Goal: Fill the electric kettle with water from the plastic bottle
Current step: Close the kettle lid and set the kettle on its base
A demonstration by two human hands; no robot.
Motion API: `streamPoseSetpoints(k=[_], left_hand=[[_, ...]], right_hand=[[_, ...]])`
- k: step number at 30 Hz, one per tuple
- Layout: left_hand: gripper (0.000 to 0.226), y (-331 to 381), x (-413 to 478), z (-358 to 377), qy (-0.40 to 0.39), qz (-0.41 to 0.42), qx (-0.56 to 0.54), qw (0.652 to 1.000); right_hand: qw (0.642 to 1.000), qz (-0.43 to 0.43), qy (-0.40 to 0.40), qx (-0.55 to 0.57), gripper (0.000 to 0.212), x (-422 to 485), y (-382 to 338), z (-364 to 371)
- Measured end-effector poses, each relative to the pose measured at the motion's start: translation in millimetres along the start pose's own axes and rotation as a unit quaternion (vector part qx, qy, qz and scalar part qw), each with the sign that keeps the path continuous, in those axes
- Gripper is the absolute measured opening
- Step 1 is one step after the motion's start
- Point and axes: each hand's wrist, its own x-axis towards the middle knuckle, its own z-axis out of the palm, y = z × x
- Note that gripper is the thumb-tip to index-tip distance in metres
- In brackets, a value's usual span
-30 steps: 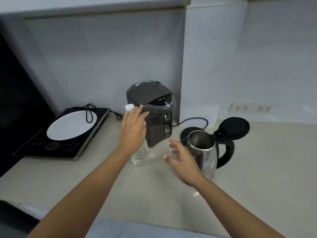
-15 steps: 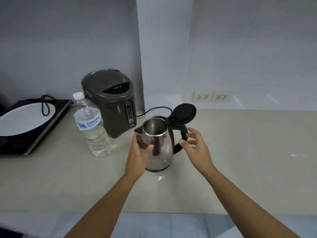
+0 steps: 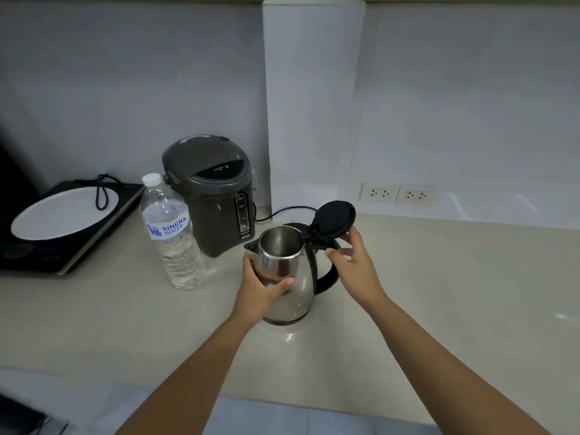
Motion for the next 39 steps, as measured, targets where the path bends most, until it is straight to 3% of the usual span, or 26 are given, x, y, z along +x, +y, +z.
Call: streamPoseSetpoints(k=[6,19,22,28,34,39], left_hand=[[0.11,-4,2,1,0.007,-0.01,0.005,1.0],[0.106,-12,2,-3,-0.001,-0.01,0.012,1.0],[0.093,-15,2,-5,-0.005,-0.004,0.011,1.0],[0.097,-16,1,-7,-0.015,0.004,-0.002,1.0],[0.109,-17,1,-8,-0.012,0.003,-0.001,1.0],[0.094,-20,0,-7,-0.002,0.005,0.011,1.0]], right_hand=[[1.0,-0.011,-0.001,0.019,0.052,9,-6,1],[0.996,-0.015,-0.075,0.047,0.015,58,-24,18],[0.995,-0.015,-0.093,0.031,0.009,66,-26,28],[0.995,-0.049,-0.09,-0.011,0.031,65,-23,42],[0.971,-0.1,-0.081,-0.2,0.036,63,-22,50],[0.898,-0.186,-0.1,-0.385,0.04,53,-24,69]])
